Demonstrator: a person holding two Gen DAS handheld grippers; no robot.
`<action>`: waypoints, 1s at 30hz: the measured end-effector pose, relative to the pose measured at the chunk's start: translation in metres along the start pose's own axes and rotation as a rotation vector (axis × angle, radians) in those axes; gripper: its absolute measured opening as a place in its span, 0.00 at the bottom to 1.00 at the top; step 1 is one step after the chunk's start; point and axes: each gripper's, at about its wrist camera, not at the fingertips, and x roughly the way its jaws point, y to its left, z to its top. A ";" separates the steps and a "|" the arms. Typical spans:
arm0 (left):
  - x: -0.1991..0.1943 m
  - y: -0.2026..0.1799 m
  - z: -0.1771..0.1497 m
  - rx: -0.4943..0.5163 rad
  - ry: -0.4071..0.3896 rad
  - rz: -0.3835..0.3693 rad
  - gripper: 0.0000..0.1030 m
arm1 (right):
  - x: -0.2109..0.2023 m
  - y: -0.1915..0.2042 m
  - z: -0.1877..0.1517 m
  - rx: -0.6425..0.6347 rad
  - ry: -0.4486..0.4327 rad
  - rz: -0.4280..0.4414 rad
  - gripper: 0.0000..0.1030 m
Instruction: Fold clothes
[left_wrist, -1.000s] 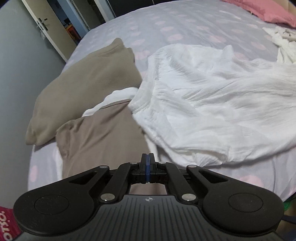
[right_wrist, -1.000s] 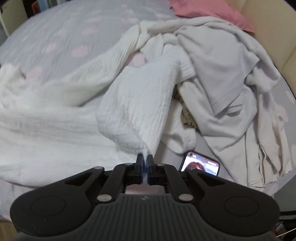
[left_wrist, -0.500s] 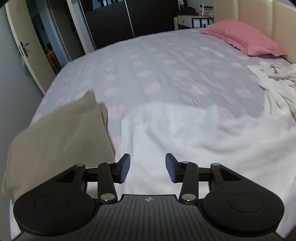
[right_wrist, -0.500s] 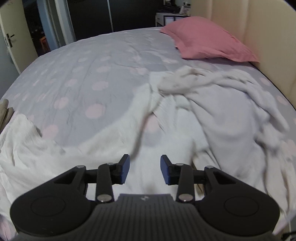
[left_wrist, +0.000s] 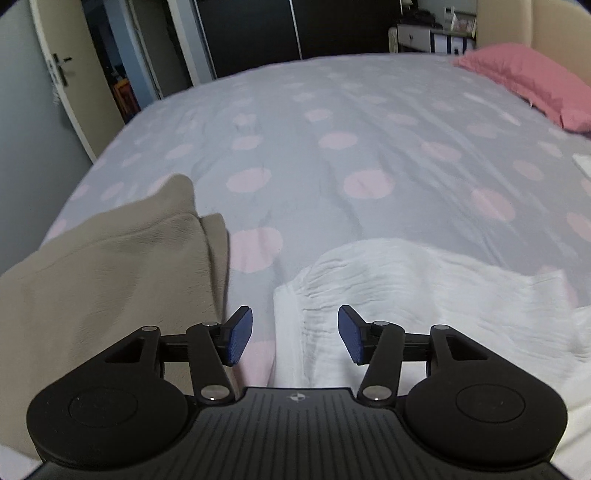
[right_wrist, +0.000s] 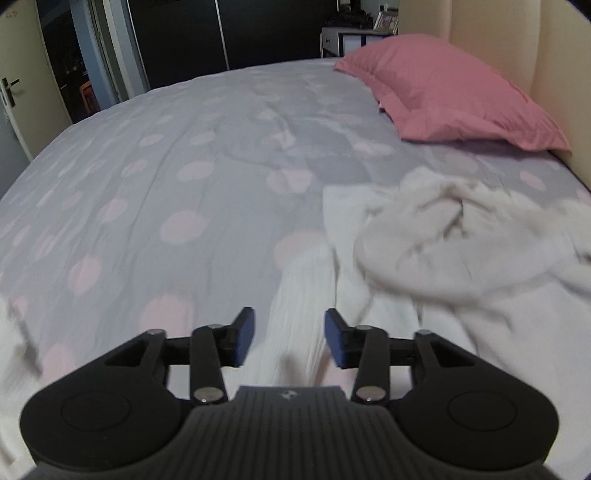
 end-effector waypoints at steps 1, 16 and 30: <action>0.009 0.001 0.001 -0.008 0.005 -0.003 0.50 | 0.009 0.000 0.005 -0.005 -0.004 -0.008 0.52; 0.070 0.000 0.003 -0.100 0.065 -0.010 0.28 | 0.081 -0.010 0.019 -0.009 0.023 -0.050 0.09; -0.010 0.034 0.012 -0.217 -0.073 0.160 0.18 | -0.036 -0.016 0.058 0.016 -0.271 -0.171 0.05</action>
